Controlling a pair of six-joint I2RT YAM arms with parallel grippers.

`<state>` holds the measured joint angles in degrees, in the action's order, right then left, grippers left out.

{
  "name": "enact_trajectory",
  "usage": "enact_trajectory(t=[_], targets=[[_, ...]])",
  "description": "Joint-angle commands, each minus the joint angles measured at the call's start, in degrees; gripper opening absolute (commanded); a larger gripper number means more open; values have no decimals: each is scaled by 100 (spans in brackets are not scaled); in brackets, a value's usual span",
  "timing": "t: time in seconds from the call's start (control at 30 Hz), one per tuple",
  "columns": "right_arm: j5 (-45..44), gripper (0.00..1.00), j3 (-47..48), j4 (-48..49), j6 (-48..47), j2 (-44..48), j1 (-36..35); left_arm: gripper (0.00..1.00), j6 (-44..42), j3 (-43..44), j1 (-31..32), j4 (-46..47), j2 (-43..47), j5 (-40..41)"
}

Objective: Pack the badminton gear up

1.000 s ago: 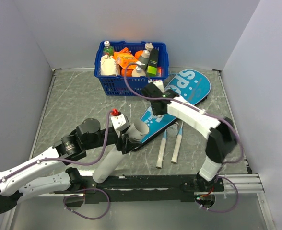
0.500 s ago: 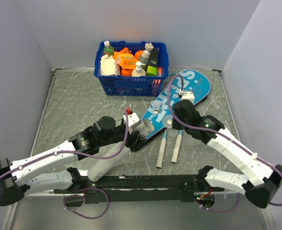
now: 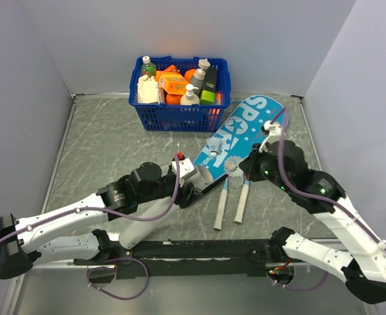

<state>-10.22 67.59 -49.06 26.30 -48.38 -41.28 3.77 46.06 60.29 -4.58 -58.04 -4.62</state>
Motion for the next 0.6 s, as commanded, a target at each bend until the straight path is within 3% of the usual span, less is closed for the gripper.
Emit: enact_trajectory(t=[0.0, 0.57], targets=[[994, 0, 561, 19, -99, 215, -21, 1, -78, -80, 272, -149, 153, -21], [3622, 0, 1248, -183, -187, -268, -21, 1, -192, -98, 773, -263, 715, 207]])
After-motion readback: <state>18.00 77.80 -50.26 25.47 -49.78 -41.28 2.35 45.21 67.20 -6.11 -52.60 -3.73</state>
